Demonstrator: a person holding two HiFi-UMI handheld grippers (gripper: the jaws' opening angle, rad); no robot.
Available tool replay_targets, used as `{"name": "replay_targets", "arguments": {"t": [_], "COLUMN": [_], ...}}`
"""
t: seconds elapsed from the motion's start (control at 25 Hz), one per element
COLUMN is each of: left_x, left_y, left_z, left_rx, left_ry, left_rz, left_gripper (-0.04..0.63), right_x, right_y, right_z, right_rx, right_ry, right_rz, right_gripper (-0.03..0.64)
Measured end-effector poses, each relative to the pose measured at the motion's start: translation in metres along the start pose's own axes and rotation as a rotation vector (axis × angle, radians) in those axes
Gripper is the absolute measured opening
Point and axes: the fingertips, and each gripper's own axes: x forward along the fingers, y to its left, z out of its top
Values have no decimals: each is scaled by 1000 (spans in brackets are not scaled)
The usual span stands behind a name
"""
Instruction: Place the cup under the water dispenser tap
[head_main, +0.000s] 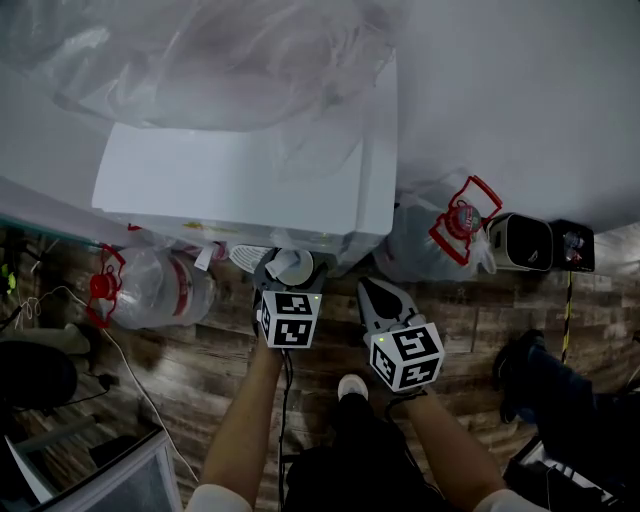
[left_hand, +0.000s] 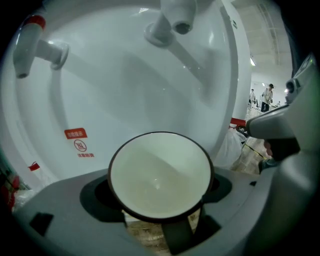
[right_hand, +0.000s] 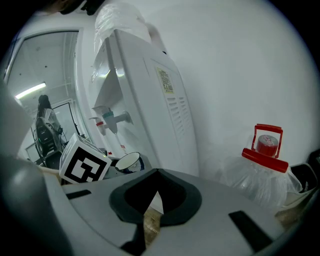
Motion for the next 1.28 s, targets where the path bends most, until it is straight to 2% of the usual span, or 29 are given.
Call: {"name": "replay_targets", "arguments": {"t": [0.16, 0.48, 0.68, 1.12, 1.28], "left_x": [0, -2, 1, -5, -15], "left_y": [1, 3, 0, 2, -3], "left_z": [3, 2, 5, 10, 14], "left_rx": [5, -19, 8, -11, 5], "left_ry": [-18, 4, 7, -4, -7], "left_rz": [15, 8, -1, 9, 0], "left_gripper": [448, 458, 463, 487, 489], "right_x": [-2, -14, -18, -26, -30], "right_y": [1, 4, 1, 0, 6], "right_z": [-2, -3, 1, 3, 9], "right_rx": [11, 32, 42, 52, 53], "right_ry": [11, 32, 22, 32, 36], "right_rz": [2, -1, -7, -13, -11], "right_gripper": [20, 20, 21, 20, 20]}}
